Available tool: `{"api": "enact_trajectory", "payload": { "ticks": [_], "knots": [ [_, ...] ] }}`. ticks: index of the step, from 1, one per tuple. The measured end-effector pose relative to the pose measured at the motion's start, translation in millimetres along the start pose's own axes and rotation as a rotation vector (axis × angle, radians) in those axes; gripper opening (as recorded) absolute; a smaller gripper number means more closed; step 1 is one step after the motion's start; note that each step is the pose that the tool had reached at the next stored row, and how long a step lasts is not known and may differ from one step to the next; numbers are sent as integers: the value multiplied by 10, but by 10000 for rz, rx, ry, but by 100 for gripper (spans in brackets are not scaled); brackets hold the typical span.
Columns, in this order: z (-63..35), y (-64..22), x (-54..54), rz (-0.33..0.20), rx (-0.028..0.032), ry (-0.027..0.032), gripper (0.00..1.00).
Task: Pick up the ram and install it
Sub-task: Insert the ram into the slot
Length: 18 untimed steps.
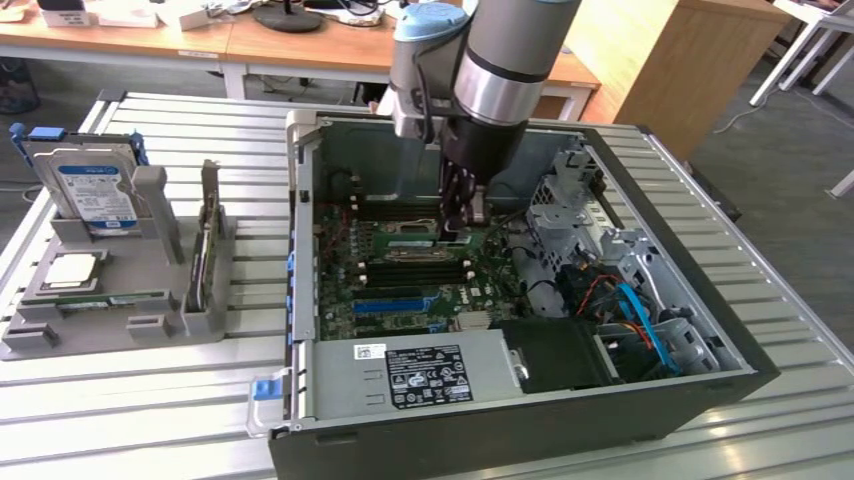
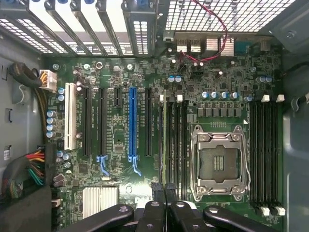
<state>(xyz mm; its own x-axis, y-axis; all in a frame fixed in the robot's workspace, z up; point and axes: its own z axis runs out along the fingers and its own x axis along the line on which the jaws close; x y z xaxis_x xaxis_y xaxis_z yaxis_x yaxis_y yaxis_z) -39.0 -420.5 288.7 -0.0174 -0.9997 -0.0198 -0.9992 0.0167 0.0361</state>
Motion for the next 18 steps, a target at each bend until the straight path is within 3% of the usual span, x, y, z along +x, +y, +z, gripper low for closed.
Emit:
{"api": "enact_trajectory", "payload": {
  "ticks": [18],
  "knots": [
    [155,-6,3,0,0,-1,12]
  ]
}}
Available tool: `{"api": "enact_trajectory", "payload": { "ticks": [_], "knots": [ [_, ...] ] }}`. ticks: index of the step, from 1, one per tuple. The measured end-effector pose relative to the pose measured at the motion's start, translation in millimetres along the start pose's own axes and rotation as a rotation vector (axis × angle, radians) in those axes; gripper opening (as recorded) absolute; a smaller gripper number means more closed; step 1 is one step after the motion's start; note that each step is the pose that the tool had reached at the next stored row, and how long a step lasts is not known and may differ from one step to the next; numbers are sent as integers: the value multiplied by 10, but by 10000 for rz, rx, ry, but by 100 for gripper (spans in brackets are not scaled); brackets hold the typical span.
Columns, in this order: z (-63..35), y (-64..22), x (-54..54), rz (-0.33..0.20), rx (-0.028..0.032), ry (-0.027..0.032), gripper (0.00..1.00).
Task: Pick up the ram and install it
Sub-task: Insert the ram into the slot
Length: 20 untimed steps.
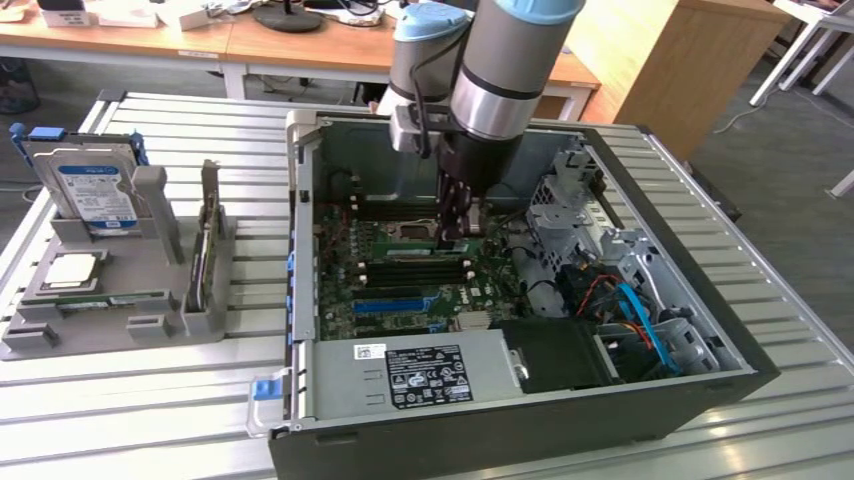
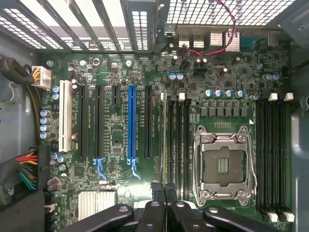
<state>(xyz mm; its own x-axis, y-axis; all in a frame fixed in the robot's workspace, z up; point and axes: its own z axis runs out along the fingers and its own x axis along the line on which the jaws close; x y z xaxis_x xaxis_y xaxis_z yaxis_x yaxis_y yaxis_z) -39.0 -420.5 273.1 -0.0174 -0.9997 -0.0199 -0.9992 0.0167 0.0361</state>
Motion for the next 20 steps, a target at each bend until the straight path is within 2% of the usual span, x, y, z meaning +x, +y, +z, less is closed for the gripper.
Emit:
{"api": "enact_trajectory", "payload": {
  "ticks": [6,12,20],
  "knots": [
    [48,-2,1,0,-1,0,12],
    [50,-4,1,2,0,1,12],
    [50,-52,0,0,0,0,12]
  ]
}}
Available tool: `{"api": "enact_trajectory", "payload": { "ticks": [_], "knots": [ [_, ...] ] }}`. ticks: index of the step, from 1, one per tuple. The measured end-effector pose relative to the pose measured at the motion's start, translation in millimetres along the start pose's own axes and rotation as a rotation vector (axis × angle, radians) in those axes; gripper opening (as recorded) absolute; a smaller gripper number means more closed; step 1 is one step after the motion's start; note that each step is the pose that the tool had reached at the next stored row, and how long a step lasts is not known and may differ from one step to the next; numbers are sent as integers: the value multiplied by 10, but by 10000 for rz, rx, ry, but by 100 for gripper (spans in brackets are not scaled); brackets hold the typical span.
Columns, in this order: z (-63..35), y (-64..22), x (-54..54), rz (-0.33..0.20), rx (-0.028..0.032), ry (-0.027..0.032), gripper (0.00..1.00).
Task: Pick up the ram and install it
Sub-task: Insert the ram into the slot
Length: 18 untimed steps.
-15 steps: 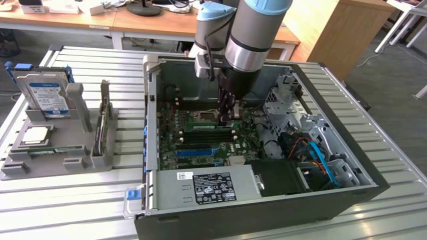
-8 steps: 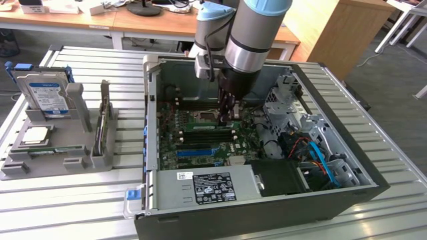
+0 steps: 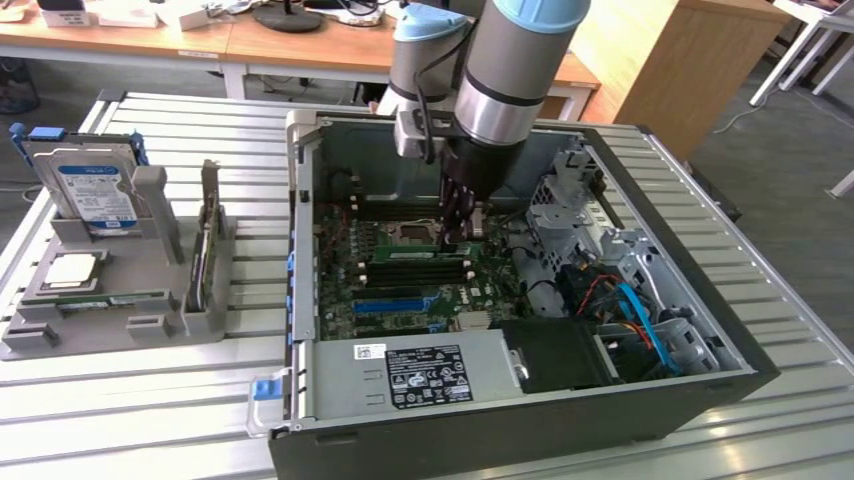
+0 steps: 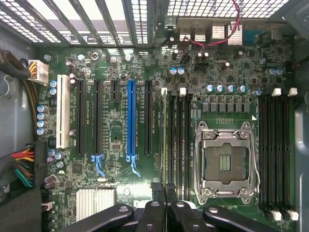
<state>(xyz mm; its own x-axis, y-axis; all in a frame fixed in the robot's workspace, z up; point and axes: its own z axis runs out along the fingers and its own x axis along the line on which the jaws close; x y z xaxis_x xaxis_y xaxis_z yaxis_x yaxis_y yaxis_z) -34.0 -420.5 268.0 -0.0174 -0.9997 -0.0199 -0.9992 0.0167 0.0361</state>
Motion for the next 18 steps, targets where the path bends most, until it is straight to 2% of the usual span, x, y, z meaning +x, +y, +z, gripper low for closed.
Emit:
{"api": "enact_trajectory", "payload": {
  "ticks": [13,18],
  "knots": [
    [8,0,-27,0,-1,1,12],
    [39,-2,-27,-5,0,0,12]
  ]
}}
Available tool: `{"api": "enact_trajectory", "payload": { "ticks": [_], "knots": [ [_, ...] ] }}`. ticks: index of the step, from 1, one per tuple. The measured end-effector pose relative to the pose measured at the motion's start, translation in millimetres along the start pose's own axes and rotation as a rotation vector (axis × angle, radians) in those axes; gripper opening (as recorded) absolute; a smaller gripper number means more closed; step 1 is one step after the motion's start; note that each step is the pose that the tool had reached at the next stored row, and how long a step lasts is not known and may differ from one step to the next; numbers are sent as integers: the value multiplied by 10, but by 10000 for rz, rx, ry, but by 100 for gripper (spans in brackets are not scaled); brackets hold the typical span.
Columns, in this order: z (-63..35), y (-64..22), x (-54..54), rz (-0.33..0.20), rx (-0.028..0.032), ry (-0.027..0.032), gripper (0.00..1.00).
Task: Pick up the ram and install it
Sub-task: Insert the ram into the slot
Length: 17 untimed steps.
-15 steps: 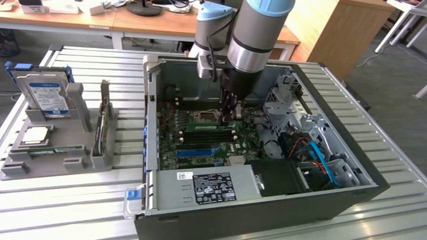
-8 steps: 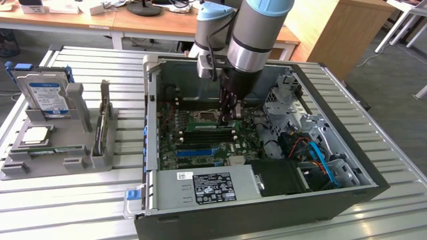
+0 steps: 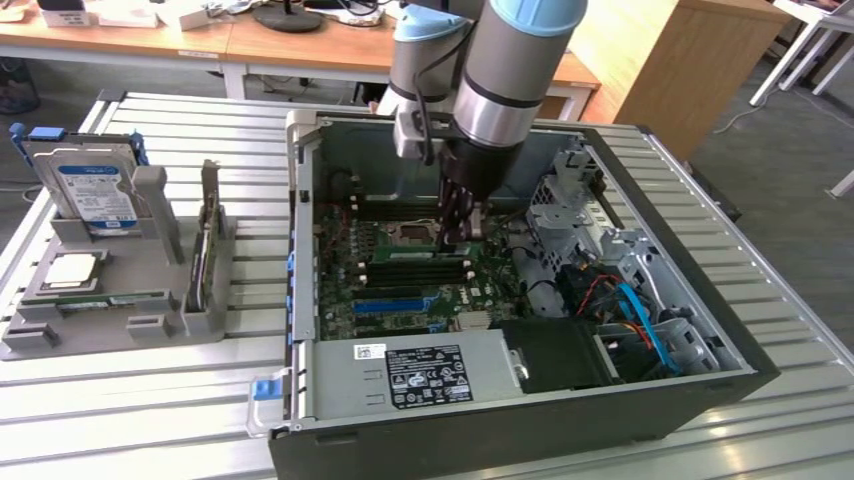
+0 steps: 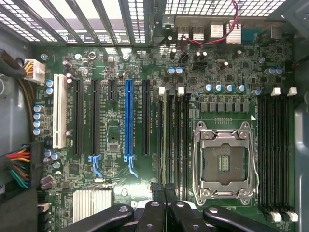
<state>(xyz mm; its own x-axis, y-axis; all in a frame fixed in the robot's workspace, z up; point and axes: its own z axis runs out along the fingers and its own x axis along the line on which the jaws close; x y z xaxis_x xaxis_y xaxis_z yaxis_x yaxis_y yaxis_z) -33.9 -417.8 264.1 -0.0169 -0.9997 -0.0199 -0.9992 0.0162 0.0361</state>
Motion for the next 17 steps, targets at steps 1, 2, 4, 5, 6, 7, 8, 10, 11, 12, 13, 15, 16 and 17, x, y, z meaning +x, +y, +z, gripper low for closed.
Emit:
{"api": "enact_trajectory", "payload": {
  "ticks": [1,2,4,5,6,7,8,10,11,12,13,15,16,17],
  "knots": [
    [8,0,0,-2,0,1,12],
    [16,0,0,-4,0,1,12],
    [32,-1,1,-9,-1,1,12],
    [41,-1,1,-11,0,0,12],
    [51,-2,1,-13,-1,1,12],
    [60,-2,2,-15,-1,1,12],
    [70,-2,2,-17,-1,1,12],
    [88,-3,2,-21,0,0,12],
    [96,-3,2,-22,-1,1,12],
    [104,-4,2,-24,-1,0,12],
    [113,-4,2,-26,0,0,12],
    [129,-5,3,-29,-1,1,12],
    [137,-5,3,-31,-1,1,12],
    [145,-5,3,-32,-1,2,12]
  ]
}}
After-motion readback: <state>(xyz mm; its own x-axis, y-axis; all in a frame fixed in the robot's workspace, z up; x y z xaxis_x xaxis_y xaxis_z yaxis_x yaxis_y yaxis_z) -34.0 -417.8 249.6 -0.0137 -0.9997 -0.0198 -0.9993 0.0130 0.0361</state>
